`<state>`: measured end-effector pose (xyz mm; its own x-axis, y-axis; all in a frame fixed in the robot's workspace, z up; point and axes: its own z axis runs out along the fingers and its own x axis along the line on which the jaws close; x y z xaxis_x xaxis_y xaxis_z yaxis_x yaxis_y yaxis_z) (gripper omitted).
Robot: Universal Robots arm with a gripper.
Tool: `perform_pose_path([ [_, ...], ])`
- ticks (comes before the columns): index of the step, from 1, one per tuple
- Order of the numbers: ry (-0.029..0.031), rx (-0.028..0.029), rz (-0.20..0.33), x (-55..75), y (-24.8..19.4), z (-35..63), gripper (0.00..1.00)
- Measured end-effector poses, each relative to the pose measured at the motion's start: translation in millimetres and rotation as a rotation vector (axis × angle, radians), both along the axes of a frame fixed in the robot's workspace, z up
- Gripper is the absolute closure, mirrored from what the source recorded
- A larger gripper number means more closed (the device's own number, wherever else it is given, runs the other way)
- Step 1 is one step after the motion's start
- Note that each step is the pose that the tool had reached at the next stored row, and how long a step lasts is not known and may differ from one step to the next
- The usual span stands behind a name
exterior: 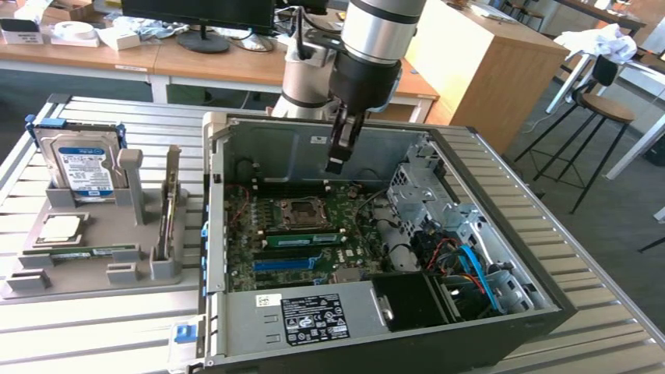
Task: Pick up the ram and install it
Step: 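Press down the ram until it locks into place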
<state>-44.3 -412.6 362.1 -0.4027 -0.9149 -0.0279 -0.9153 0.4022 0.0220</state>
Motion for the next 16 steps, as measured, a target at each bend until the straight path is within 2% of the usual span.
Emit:
perform_pose_path([
  [16,0.0000,0.0000,-0.246,0.0,0.0,-1.2,0.90],
])
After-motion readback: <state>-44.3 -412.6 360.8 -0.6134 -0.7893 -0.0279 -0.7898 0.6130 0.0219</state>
